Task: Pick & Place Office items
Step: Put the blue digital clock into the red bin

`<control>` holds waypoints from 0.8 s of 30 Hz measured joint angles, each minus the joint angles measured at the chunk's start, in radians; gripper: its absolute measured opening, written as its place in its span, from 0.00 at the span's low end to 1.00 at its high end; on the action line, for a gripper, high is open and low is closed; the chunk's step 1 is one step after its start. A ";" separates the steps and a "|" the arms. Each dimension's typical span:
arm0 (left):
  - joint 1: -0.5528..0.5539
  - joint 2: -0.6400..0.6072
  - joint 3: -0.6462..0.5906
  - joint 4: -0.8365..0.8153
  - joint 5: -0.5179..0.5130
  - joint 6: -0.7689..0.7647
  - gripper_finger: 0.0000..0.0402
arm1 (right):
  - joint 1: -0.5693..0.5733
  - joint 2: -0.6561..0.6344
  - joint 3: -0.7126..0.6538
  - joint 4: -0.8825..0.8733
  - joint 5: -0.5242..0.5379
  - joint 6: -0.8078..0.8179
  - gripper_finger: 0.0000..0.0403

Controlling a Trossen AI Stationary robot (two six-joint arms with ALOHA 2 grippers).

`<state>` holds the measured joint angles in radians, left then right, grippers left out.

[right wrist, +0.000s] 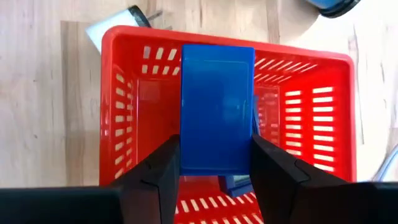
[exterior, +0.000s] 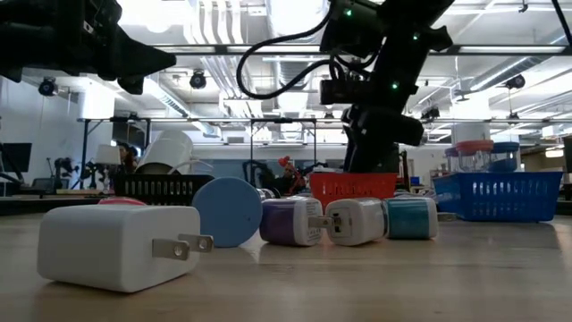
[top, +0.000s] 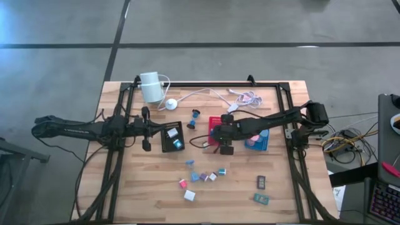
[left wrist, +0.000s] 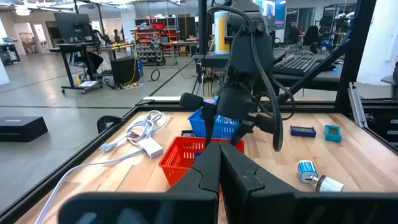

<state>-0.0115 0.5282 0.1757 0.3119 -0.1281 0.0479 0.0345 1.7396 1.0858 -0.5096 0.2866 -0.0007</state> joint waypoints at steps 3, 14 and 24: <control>0.000 0.000 0.000 0.000 0.000 0.000 0.02 | 0.000 0.003 0.007 -0.019 -0.001 -0.003 0.37; 0.000 0.003 0.000 -0.002 0.000 0.000 0.02 | -0.011 0.009 -0.001 -0.063 -0.041 -0.010 0.37; 0.000 0.003 0.000 -0.002 -0.001 0.001 0.02 | -0.017 0.016 -0.003 -0.059 -0.049 -0.024 0.38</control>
<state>-0.0113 0.5312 0.1757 0.3099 -0.1287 0.0486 0.0177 1.7554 1.0824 -0.5684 0.2380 -0.0248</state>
